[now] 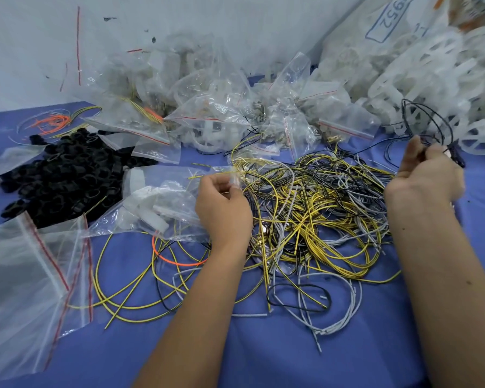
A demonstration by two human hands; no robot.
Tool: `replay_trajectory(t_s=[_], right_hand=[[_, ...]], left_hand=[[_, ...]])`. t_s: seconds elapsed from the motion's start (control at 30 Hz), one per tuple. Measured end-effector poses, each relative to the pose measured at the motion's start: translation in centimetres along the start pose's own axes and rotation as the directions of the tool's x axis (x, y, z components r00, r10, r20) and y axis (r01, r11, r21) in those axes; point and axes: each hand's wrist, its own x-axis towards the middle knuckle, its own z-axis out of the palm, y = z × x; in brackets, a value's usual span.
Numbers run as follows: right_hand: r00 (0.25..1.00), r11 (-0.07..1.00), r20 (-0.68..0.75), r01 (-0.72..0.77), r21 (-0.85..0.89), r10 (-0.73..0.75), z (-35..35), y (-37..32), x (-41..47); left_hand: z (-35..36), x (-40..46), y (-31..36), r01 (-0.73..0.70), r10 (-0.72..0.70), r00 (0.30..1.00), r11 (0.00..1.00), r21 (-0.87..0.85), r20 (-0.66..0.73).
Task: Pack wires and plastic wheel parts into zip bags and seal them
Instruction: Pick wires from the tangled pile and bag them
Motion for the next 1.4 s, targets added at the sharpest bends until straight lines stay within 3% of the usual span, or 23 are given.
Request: replay_trajectory(t_s=[0.17,0.3,0.47,0.53,0.63,0.73,0.83,0.93,1.07,1.17,1.27,1.4], right_hand=[[1.0,1.0,-0.012,0.01,0.006,-0.01,0.0,0.0,0.2],[1.0,0.999,0.006,-0.001,0.043,0.0,-0.1,0.0,0.6],[0.974,0.986,0.191,-0.14,0.095,0.12,0.1,0.5,1.2],[0.947,0.98,0.269,-0.195,0.043,0.176,0.3,1.0,1.2],[0.891,0.967,0.384,-0.187,-0.176,0.242,0.5,1.7,0.2],[0.81,0.933,0.521,-0.084,-0.351,0.269,0.4,2.2,-1.0],[0.714,0.856,0.639,0.109,-0.505,0.286,0.2,2.6,-2.3],[0.556,0.731,0.748,0.328,-0.598,0.363,-0.3,3.0,-3.3],[0.318,0.596,0.824,0.574,-0.561,0.469,-0.9,3.5,-4.3],[0.204,0.549,0.818,0.651,-0.524,0.538,-1.1,3.9,-4.5],[0.216,0.511,0.829,0.699,-0.5,0.516,-1.2,4.1,-4.5],[0.354,0.476,0.872,0.735,-0.483,0.339,-1.2,4.1,-4.2]], left_hand=[[0.0,0.2,0.2,0.042,-0.049,0.996,0.996,-0.084,-0.081],[-0.2,0.0,0.7,-0.012,0.001,0.993,0.995,-0.101,-0.115],[-0.1,-0.5,1.2,-0.028,0.035,0.998,0.994,-0.107,0.058],[0.0,-0.9,1.3,-0.047,0.059,0.991,0.994,-0.101,0.123],[0.0,-1.3,1.6,-0.131,0.137,0.984,0.989,-0.062,0.111],[-0.2,-1.5,1.9,-0.215,0.215,0.975,0.977,-0.016,0.06],[-0.5,-1.5,2.2,-0.27,0.27,0.963,0.963,0.009,0.007],[-0.8,-1.6,2.5,-0.342,0.342,0.94,0.939,-0.044,0.006],[-1.0,-1.2,2.7,-0.442,0.444,0.888,0.896,-0.048,0.12],[-1.1,-0.8,2.5,-0.507,0.491,0.819,0.861,-0.027,0.296],[-1.3,-0.4,2.2,-0.57,0.531,0.76,0.821,-0.008,0.374],[-1.8,0.2,2.4,-0.54,0.526,0.805,0.841,-0.026,0.273]])
